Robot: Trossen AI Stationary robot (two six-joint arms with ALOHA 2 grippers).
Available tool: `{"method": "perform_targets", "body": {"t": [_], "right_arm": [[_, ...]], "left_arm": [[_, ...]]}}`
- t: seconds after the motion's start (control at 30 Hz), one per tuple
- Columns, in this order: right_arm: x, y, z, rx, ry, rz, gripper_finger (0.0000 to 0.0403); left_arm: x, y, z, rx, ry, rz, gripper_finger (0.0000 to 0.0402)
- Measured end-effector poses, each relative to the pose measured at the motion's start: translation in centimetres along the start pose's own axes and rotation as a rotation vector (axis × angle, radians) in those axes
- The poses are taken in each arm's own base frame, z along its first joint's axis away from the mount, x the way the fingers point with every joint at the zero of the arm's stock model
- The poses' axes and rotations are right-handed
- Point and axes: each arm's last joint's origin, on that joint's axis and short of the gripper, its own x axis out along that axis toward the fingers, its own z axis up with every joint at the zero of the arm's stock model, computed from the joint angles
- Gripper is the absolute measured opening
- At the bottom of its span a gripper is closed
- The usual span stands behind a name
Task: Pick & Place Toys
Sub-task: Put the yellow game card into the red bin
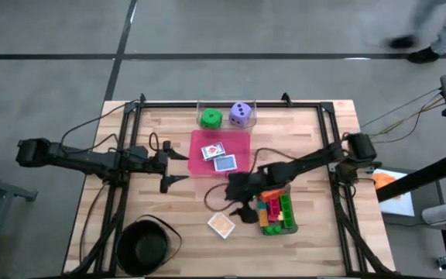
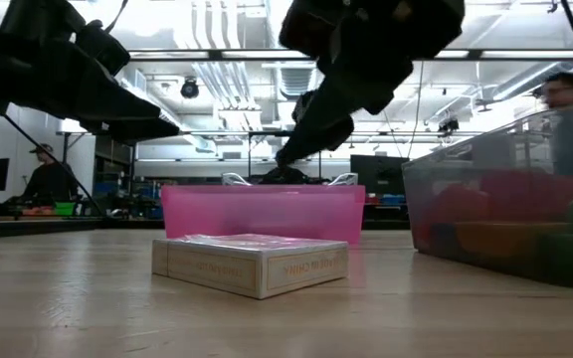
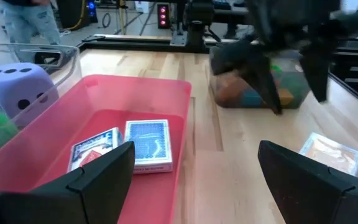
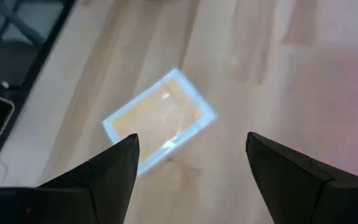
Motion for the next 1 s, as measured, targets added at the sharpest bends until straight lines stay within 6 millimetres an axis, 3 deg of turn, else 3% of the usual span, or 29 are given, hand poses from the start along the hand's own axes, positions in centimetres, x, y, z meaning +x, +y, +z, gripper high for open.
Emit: {"method": "perform_targets", "body": {"t": [0.23, 0.53, 0.63, 0.83, 1.0], "right_arm": [[2.8, 1.8, 1.1, 0.046, 0.254, -0.198, 0.0292], [5.0, 3.5, 3.9, 0.068, 0.365, -0.163, 0.0294], [5.2, 3.5, 4.5, 0.102, 0.413, -0.16, 0.0313], [6.2, 3.8, 5.0, 0.197, 0.45, -0.106, 0.0392], [7.2, 4.0, 4.9, 0.281, 0.46, -0.085, 0.0377]], "left_arm": [[0.0, 0.1, 0.0, 0.0, 0.002, 0.014, 0.0342], [0.0, 0.0, 0.0, 0.015, 0.005, 0.013, 0.0342], [0.0, 0.0, -0.1, 0.015, 0.007, 0.013, 0.0342], [0.0, 0.0, -0.1, 0.014, 0.013, 0.014, 0.0342], [0.0, 0.0, -0.1, 0.005, 0.014, 0.014, 0.0342]]}}
